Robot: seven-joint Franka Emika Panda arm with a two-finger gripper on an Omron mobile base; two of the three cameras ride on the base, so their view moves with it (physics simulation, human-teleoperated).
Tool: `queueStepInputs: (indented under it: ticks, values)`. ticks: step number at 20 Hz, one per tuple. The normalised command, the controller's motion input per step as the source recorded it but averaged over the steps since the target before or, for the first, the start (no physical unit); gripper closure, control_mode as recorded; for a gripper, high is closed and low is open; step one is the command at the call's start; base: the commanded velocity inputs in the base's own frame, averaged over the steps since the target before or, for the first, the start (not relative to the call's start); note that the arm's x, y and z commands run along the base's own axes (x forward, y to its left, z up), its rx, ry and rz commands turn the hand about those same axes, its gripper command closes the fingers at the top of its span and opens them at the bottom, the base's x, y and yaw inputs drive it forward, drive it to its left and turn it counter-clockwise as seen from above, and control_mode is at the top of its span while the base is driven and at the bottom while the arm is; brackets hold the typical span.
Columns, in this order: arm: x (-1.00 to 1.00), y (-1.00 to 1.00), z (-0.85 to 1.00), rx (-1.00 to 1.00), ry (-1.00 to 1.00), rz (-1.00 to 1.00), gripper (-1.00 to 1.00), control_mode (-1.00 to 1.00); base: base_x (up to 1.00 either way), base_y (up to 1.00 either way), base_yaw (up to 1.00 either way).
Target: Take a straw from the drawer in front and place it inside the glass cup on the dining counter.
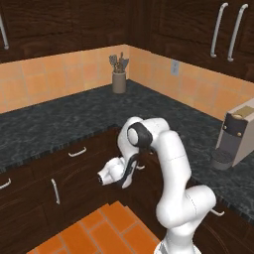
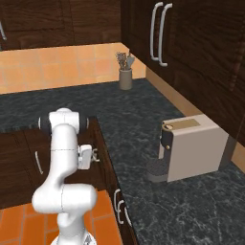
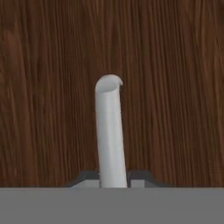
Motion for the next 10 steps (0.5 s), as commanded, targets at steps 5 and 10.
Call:
queueStepInputs:
  ticks: [5,10]
  values:
    - [-0.69,1.0,0.0,0.0,0.05,0.0,1.0,-1.0,0.0,0.0,0.0]
    - [-0.64,1.0,0.0,0.0,0.08,0.0,1.0,-1.0,0.0,0.0,0.0]
